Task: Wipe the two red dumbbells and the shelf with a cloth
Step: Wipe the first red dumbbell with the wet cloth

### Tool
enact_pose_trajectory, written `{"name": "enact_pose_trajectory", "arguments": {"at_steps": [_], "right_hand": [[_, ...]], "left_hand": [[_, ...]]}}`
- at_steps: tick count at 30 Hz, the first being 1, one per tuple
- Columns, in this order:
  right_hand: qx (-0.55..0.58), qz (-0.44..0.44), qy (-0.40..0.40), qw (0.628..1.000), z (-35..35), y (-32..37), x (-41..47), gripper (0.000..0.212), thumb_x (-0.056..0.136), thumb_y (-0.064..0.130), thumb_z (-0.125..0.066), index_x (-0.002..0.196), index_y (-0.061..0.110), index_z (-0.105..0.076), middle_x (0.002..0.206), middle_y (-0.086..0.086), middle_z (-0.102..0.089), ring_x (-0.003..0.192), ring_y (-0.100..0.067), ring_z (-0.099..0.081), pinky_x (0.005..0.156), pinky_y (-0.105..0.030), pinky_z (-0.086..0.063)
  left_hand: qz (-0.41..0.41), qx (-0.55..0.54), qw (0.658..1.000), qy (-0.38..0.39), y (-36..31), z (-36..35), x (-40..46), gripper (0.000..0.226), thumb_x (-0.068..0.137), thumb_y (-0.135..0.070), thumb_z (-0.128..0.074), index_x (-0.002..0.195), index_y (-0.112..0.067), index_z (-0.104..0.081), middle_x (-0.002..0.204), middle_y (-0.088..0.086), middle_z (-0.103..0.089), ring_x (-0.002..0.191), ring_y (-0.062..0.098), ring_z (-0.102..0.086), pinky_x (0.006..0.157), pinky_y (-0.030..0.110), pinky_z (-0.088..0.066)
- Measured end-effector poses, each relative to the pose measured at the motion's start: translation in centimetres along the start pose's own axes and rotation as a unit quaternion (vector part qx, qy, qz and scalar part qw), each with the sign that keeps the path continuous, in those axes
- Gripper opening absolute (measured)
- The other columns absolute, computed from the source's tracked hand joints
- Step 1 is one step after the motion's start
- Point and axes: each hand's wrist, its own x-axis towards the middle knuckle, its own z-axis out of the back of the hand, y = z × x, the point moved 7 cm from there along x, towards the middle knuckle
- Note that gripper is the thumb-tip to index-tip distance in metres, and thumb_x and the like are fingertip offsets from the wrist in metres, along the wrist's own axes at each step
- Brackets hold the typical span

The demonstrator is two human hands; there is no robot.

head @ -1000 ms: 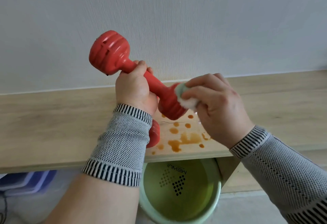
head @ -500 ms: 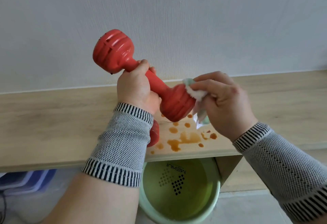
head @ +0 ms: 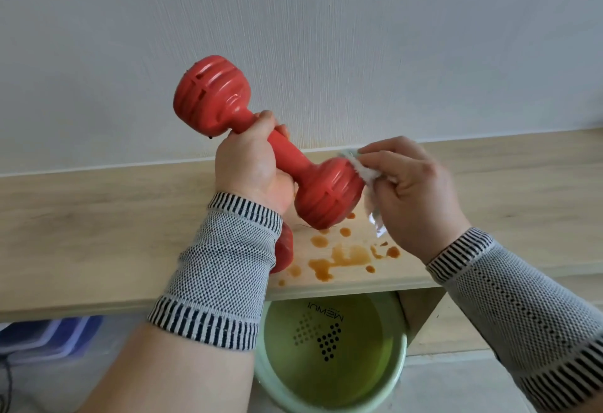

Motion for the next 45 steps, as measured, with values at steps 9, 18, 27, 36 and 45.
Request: {"name": "enact_pose_trajectory", "arguments": {"at_steps": [9,18,27,36,45], "right_hand": [[-0.050,0.124,0.002,0.991,0.0,3.9,-1.2,0.033,0.078,-0.008,-0.055,0.098,0.010,-0.074,0.101,-0.011,-0.064,0.087,-0.028,-0.056,0.074,-0.023,-0.045],[-0.047,0.043,-0.021,0.998,0.6,1.3,-0.4,0.027,0.077,-0.009,-0.061,0.091,0.009,-0.075,0.099,-0.007,-0.066,0.088,-0.025,-0.060,0.071,-0.020,-0.045],[-0.059,0.076,-0.001,0.995,-0.2,1.9,-0.5,0.034,0.078,-0.008,-0.060,0.103,0.011,-0.073,0.102,-0.008,-0.065,0.090,-0.026,-0.057,0.072,-0.023,-0.045],[-0.078,0.124,-0.005,0.989,-0.6,4.0,-0.8,0.036,0.083,0.002,-0.046,0.110,0.006,-0.069,0.116,-0.008,-0.066,0.097,-0.032,-0.057,0.080,-0.037,-0.052],[-0.058,0.184,0.012,0.981,-1.5,4.6,-1.8,0.027,0.087,0.001,-0.049,0.095,0.003,-0.074,0.106,-0.005,-0.070,0.094,-0.026,-0.055,0.086,-0.028,-0.047]], "left_hand": [[0.011,-0.059,0.996,-0.064,-0.3,1.4,0.5,0.012,0.092,-0.006,-0.060,0.082,-0.010,-0.057,0.066,-0.002,-0.056,0.050,0.007,-0.057,0.049,0.017,-0.047],[0.021,-0.035,0.998,-0.051,0.4,1.2,0.7,0.013,0.091,-0.008,-0.062,0.079,-0.012,-0.059,0.068,-0.003,-0.059,0.055,0.007,-0.058,0.064,0.026,-0.049],[0.039,-0.075,0.994,-0.075,0.4,1.8,1.3,0.010,0.089,-0.004,-0.057,0.082,-0.011,-0.057,0.071,0.001,-0.057,0.063,0.013,-0.058,0.091,0.042,-0.049],[0.038,0.005,0.998,-0.046,1.1,1.3,1.4,0.016,0.092,-0.008,-0.061,0.108,-0.007,-0.060,0.099,0.002,-0.066,0.083,0.016,-0.071,0.077,0.041,-0.058],[0.080,-0.029,0.993,-0.086,1.5,2.5,1.5,0.008,0.093,-0.017,-0.062,0.092,-0.009,-0.063,0.088,0.002,-0.066,0.081,0.015,-0.068,0.059,0.036,-0.055]]}}
